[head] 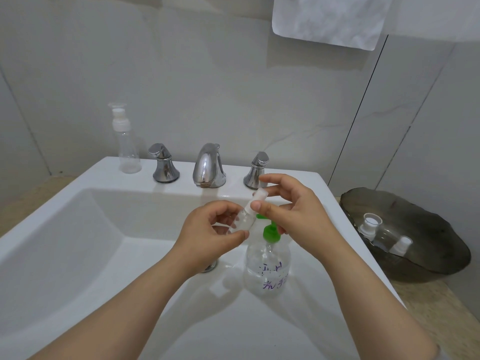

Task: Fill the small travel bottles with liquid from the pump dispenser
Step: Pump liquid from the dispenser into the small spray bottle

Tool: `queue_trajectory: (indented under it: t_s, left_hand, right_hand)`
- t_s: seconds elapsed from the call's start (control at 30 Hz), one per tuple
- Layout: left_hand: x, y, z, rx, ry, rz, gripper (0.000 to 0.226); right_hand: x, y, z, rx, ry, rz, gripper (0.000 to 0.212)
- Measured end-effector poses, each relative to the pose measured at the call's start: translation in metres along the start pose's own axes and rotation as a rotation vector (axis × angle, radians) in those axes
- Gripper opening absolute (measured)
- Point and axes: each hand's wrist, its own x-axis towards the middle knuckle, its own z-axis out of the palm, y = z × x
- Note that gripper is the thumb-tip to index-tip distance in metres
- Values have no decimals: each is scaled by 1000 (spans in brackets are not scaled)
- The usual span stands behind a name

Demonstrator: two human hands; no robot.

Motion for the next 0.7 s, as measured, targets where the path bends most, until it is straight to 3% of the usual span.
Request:
queue_trajectory:
  t_s: [0.43, 0.7]
  left_hand:
    - [0, 0, 1, 1, -2, -5, 27]
    - [0, -1, 1, 12, 1, -9, 30]
  right_hand:
    - [-1, -1, 1, -4, -6, -9, 26]
    - [0, 1, 2, -19, -2, -27, 30]
